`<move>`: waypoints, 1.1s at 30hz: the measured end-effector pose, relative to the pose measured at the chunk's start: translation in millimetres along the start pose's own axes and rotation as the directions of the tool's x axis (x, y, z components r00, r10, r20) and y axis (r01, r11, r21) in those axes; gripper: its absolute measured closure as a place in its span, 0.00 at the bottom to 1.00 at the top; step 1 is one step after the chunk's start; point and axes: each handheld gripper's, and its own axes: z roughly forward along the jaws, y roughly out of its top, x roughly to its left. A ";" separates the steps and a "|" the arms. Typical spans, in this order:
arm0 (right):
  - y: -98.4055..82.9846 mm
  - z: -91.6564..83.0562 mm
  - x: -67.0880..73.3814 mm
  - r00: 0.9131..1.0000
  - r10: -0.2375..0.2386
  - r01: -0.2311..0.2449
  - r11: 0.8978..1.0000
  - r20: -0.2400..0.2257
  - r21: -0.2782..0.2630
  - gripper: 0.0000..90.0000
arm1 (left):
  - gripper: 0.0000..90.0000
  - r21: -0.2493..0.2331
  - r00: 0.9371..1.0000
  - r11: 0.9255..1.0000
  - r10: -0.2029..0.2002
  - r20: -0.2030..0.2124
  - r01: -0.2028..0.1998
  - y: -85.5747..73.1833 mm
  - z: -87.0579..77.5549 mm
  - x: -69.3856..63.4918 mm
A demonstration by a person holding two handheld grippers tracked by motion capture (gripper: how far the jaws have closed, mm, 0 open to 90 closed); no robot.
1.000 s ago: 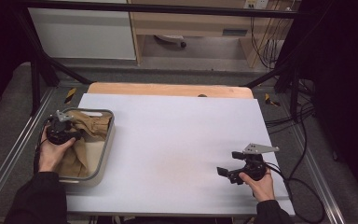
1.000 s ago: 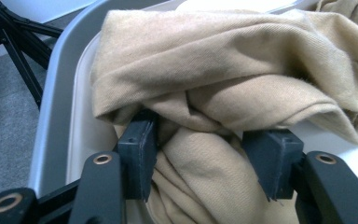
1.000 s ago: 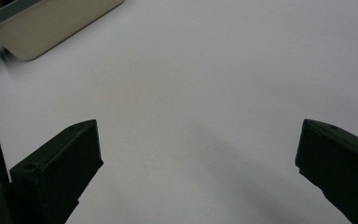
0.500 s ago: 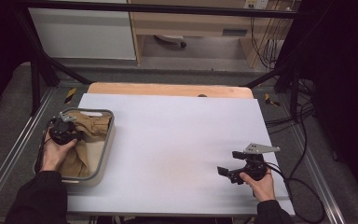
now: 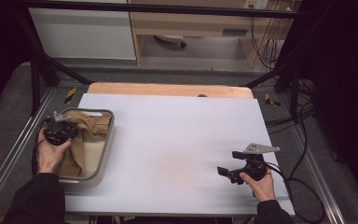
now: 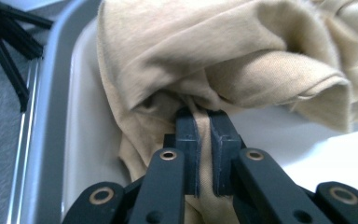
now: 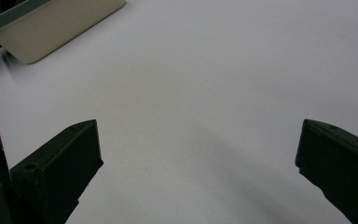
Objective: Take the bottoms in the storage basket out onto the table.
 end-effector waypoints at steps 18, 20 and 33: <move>-0.3 1.0 -0.2 1.000 -0.003 0.003 1.000 0.003 0.006 0.01 | 0.93 -0.186 0.992 0.977 -0.087 0.088 0.102 -7.1 -35.0 8.2; -0.3 0.9 -0.2 1.000 -0.003 0.003 1.000 0.002 0.005 0.01 | 0.94 -0.201 0.992 0.974 -0.088 0.093 0.106 -7.2 -38.4 8.3; -0.2 0.8 -0.3 1.000 -0.002 0.002 1.000 0.003 0.005 0.01 | 0.94 -0.267 0.989 0.956 -0.089 0.114 0.117 -3.8 -53.7 9.3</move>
